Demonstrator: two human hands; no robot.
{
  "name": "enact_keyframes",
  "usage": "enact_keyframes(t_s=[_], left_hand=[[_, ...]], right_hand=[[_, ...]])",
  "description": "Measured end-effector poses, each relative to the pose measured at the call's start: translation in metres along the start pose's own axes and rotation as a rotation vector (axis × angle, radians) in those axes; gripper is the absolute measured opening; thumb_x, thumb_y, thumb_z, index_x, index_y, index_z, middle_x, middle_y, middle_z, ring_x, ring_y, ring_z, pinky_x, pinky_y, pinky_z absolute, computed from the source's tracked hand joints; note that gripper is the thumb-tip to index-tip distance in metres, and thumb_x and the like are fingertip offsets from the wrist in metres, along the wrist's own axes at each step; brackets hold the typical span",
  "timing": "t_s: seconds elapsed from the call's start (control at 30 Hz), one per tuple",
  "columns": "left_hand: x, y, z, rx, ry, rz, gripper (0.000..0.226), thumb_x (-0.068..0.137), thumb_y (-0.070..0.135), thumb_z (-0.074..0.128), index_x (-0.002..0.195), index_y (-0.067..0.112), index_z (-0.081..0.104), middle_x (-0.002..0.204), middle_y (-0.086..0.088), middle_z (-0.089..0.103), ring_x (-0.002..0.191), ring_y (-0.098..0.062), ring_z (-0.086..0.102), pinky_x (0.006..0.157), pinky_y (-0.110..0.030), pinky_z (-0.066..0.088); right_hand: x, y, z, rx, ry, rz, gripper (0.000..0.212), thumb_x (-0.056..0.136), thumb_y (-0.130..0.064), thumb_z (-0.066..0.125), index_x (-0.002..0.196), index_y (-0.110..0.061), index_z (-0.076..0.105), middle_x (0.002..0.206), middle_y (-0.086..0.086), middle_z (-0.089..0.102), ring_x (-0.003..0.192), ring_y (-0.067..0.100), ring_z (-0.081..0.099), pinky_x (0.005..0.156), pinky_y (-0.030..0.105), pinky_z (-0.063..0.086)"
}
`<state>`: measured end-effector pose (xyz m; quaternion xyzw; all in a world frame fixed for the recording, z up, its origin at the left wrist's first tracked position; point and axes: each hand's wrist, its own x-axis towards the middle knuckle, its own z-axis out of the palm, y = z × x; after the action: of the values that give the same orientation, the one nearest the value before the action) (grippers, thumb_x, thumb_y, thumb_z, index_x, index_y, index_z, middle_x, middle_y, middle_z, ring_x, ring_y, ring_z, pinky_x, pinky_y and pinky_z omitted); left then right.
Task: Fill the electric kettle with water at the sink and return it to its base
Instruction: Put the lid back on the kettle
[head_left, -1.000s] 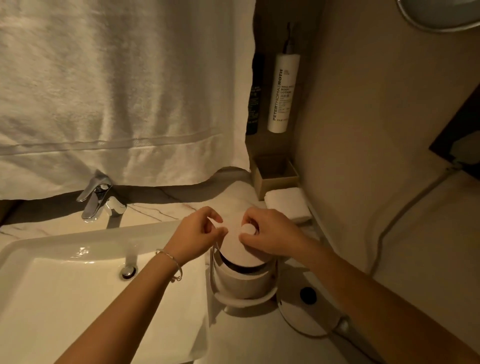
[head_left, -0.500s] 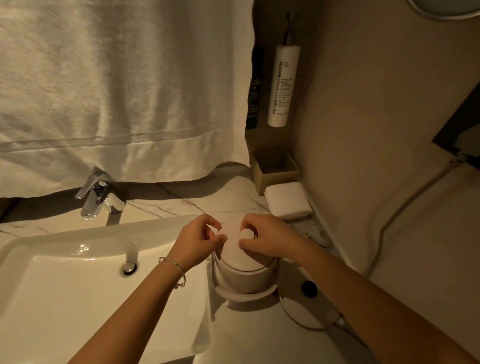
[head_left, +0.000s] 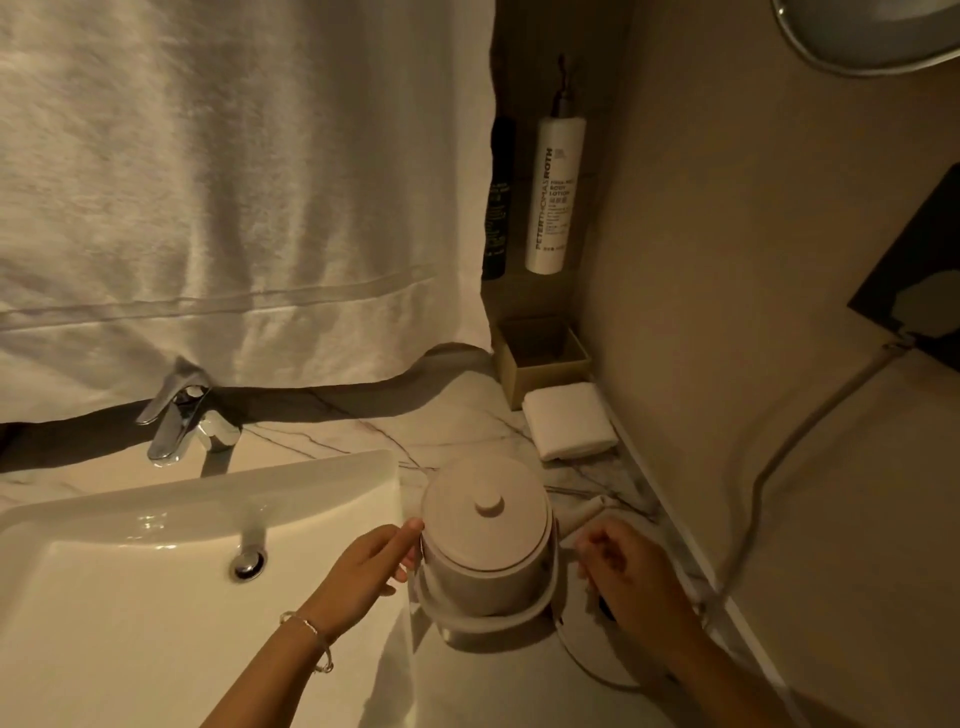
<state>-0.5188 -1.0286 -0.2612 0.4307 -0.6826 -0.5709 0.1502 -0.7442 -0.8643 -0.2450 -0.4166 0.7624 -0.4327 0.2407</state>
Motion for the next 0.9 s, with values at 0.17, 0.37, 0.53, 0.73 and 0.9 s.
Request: enact_keyframes(t_s=[0.17,0.37,0.53,0.73,0.9], left_hand=[[-0.009,-0.004,0.008,-0.044,-0.096,-0.069,0.052,0.076,0.065,0.033,0.065,0.016,0.049,0.058,0.003,0.054,0.064,-0.011,0.062,0.066,-0.026,0.050],[-0.018,-0.003,0.013,-0.103,-0.092,-0.055,0.048,0.078,0.059,0.042,0.067,0.013,0.048,0.060,-0.002,0.053,0.062,-0.013,0.061,0.065,-0.025,0.050],[-0.031,0.006,0.013,-0.177,-0.061,0.027,0.049,0.070,0.048,0.061,0.098,0.012,0.043,0.057,-0.001,0.059,0.055,-0.012,0.054,0.059,-0.022,0.047],[-0.038,0.029,0.000,-0.176,-0.074,0.212,0.051,0.073,0.045,0.067,0.109,0.021,0.040,0.059,-0.003,0.059,0.063,-0.010,0.059,0.061,-0.018,0.047],[-0.017,0.058,-0.012,0.119,0.076,0.371,0.036,0.074,0.053,0.053,0.098,0.027,0.053,0.059,0.000,0.064,0.055,-0.006,0.058,0.059,-0.018,0.049]], right_hand=[[-0.019,0.030,0.023,-0.074,-0.130,0.151,0.010,0.092,-0.024,0.050,0.086,-0.018,0.044,0.076,0.007,0.065,0.068,0.017,0.059,0.067,0.033,0.046],[-0.020,0.028,0.038,0.189,-0.204,0.255,0.015,0.091,-0.022,0.054,0.084,-0.014,0.044,0.065,0.001,0.063,0.056,0.007,0.058,0.059,0.024,0.045],[-0.020,0.015,0.035,0.398,-0.141,0.220,0.018,0.087,-0.012,0.059,0.087,-0.007,0.042,0.063,0.007,0.067,0.054,0.016,0.063,0.052,0.023,0.049],[-0.006,-0.026,0.010,0.436,-0.129,0.091,0.025,0.082,-0.027,0.064,0.103,-0.025,0.051,0.068,0.006,0.071,0.058,0.018,0.066,0.055,0.024,0.052],[0.023,-0.052,0.001,0.222,-0.103,-0.029,0.021,0.084,-0.029,0.062,0.104,-0.031,0.053,0.068,0.001,0.070,0.060,0.007,0.064,0.056,0.019,0.052]])
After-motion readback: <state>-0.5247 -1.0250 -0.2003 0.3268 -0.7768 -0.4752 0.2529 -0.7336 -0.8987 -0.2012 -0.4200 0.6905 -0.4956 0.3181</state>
